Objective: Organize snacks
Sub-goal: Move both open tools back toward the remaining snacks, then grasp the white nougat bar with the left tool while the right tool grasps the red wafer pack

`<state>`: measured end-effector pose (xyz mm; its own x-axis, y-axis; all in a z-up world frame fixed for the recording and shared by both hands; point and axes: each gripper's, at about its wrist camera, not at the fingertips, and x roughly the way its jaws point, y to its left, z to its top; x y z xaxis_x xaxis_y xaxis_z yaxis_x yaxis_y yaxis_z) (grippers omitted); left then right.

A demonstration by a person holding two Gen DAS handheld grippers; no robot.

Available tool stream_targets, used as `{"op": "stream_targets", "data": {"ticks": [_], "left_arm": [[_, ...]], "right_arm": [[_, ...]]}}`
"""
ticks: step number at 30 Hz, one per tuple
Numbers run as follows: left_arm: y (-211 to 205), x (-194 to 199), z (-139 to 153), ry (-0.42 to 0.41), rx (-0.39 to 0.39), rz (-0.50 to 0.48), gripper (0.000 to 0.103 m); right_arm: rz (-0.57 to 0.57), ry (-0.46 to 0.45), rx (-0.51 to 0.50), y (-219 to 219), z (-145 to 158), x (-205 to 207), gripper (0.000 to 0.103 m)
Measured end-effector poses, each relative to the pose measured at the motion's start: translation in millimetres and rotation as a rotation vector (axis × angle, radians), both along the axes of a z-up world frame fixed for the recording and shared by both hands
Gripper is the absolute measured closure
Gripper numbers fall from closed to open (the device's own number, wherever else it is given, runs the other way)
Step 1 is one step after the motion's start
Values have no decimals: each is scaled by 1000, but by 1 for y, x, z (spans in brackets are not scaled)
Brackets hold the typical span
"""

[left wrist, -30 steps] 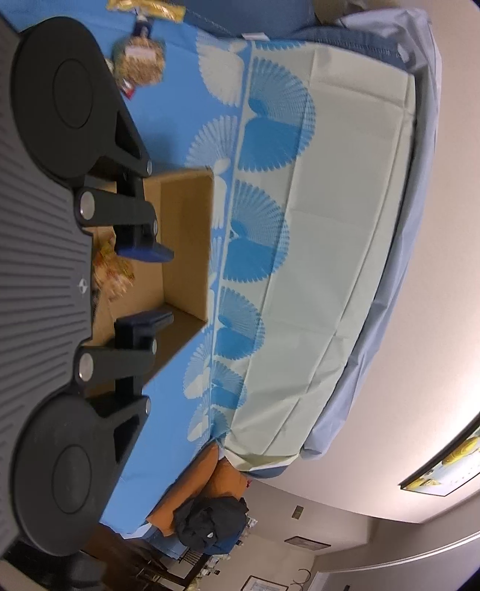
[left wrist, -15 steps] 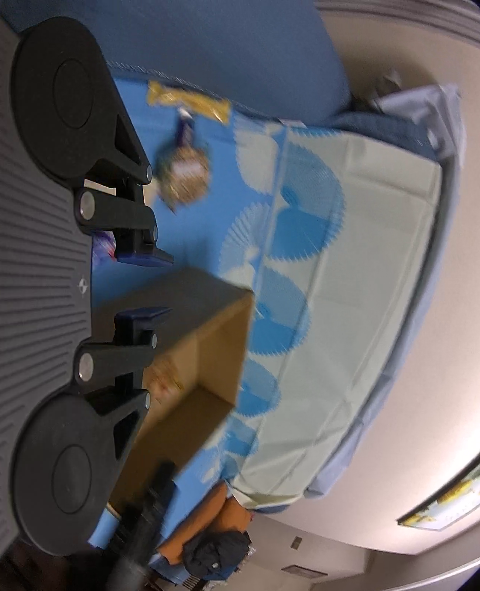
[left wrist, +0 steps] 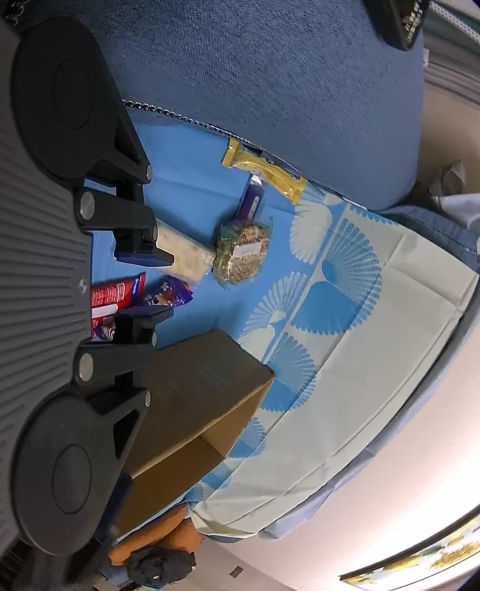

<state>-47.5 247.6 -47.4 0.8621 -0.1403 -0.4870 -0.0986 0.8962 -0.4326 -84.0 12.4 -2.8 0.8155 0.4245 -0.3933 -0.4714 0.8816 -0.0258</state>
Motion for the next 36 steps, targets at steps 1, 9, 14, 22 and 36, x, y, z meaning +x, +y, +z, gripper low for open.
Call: {"op": "stream_targets", "data": {"ticks": [1, 9, 14, 22, 36], "left_arm": [[1, -1, -1, 5, -1, 4, 79], [-4, 11, -4, 32, 32, 30, 78], [-4, 26, -11, 59, 48, 68, 74], [-4, 47, -25, 115, 98, 122, 39], [-22, 69, -40, 191, 228, 88, 26]], "right_arm": [[24, 10, -15, 7, -6, -1, 51], [71, 110, -63, 37, -40, 14, 49], [67, 159, -85, 44, -58, 28, 41], [39, 259, -111, 51, -79, 53, 28], [-8, 390, -115, 58, -100, 73, 27]]}}
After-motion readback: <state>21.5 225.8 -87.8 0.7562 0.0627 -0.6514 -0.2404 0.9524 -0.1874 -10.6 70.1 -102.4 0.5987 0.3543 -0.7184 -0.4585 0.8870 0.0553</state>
